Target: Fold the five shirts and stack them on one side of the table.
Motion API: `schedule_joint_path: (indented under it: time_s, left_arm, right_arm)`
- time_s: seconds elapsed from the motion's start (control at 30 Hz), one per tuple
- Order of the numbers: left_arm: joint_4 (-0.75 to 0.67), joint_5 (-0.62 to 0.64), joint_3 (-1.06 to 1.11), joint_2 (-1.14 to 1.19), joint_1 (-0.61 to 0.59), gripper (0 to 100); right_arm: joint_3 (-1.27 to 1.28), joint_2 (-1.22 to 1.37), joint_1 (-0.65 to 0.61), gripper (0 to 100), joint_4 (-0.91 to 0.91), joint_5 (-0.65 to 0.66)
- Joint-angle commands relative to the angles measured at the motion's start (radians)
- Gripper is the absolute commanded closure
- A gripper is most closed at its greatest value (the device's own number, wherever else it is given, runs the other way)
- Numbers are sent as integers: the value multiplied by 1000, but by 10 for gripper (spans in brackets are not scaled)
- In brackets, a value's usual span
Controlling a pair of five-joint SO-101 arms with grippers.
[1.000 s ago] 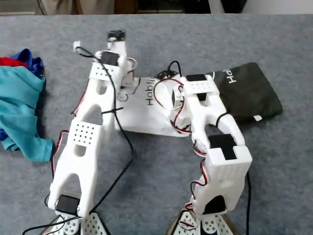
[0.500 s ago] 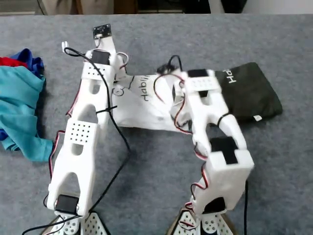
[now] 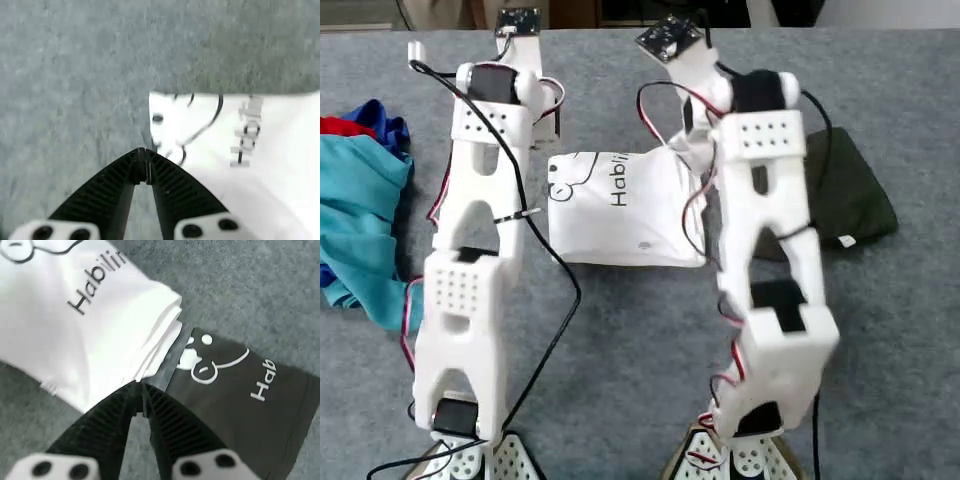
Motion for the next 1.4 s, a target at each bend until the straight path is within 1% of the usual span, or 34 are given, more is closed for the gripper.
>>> schedule_joint_path:
  time_s: [0.0, 0.07, 0.1, 0.2, 0.27, 0.37, 0.43, 0.53, 0.7, 0.83, 0.97, 1.13, 1.23, 1.37]
  left_arm:
    - [9, -29, 430, -338, 61, 981]
    - [-25, -55, 672, -481, 110, 981]
    - [-77, -58, 802, -541, 121, 981]
    - [-341, -57, 1168, -627, 126, 981]
    - [-442, -34, 1310, -648, 126, 981]
    - [-560, 31, 1438, -625, 127, 981]
    - [-609, 48, 1436, -596, 117, 981]
    - [-632, 51, 1389, -539, 112, 981]
    - [-629, 127, 1320, -394, 117, 981]
    - [-592, 132, 1252, -338, 117, 981]
    - [-582, 130, 1243, -331, 118, 981]
    - [-585, 126, 1240, -337, 118, 981]
    - [-571, 126, 1206, -346, 118, 981]
    - [-387, 124, 1030, -452, 118, 981]
  right_arm:
    - [-232, 170, -1, 997, 0, 12]
    - [-375, 274, -1, 997, 25, 12]
    - [-443, 323, -1, 997, 34, 12]
    - [-633, 460, -1, 996, 66, 14]
    - [-734, 539, -1, 996, 81, 14]
    - [-805, 659, -1, 996, 75, 8]
    - [-819, 734, -1, 996, 55, 6]
    - [-869, 806, 5, 996, 43, 6]
    - [-935, 891, 73, 996, 29, 11]
    - [-974, 917, 142, 996, 18, 14]
    - [-1017, 917, 166, 996, 18, 14]
    - [-1058, 900, 120, 996, 92, 14]
    - [-1058, 831, 67, 996, 147, 14]
    - [-1056, 728, -2, 996, 186, 14]
